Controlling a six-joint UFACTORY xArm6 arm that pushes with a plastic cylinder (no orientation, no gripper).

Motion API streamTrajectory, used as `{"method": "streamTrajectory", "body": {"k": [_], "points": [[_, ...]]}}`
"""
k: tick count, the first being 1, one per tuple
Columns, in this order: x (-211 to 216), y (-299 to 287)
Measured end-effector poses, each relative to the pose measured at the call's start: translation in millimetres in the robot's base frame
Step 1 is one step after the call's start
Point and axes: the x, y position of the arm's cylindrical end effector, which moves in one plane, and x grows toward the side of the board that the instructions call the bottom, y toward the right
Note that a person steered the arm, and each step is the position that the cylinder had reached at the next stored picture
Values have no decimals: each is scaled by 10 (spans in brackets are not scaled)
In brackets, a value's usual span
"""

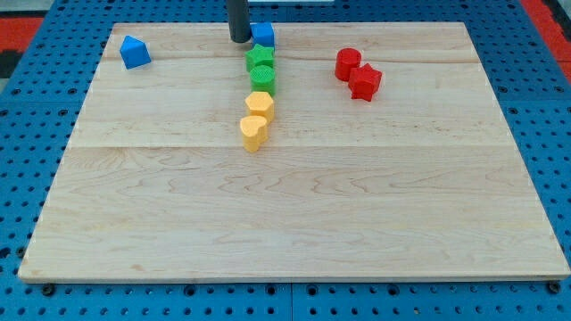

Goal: Push the blue triangle downwards

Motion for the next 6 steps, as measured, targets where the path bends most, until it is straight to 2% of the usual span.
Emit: {"method": "streamTrajectory", "body": {"k": [1,3,5,6], "points": [[0,-191],[-174,-1459],[-174,-1535],[-7,-1631]]}}
